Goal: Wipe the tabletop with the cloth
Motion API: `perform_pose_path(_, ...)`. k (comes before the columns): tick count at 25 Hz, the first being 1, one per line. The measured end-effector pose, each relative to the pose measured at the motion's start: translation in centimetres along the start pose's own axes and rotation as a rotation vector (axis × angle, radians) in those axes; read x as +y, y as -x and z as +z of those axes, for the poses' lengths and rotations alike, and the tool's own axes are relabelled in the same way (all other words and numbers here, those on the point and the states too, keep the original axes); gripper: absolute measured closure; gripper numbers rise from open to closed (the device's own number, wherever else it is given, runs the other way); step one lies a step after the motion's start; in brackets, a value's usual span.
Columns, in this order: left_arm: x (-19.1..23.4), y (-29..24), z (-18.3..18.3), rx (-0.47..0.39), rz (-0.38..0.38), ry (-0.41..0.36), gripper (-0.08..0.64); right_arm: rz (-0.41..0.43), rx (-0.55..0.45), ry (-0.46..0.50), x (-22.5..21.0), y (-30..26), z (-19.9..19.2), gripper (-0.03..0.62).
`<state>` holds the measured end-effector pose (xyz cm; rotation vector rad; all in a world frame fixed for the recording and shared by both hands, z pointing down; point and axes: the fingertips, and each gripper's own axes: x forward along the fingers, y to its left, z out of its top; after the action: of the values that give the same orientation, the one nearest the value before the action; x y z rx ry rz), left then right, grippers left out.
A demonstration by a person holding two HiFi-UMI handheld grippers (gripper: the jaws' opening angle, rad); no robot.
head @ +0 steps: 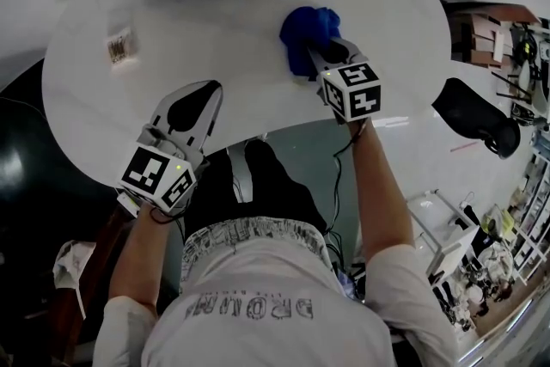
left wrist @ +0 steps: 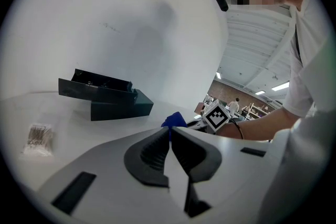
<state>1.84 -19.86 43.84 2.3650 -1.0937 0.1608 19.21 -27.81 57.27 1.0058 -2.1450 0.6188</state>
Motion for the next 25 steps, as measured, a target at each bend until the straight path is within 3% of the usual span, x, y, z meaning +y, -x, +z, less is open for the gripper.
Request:
perform_pose_path(12,2.2,3.4,0.6,-0.028,0.044,0.02,0.532,-0.027,-0.052,-0.078,1.4,1.2,1.7,0.522)
perform_pose_path(25,6.5,12.5,1.5,-0.099,0.102,0.03,0.532,0.099,-0.111,0.072,16.2,0.6,7.6,0.522)
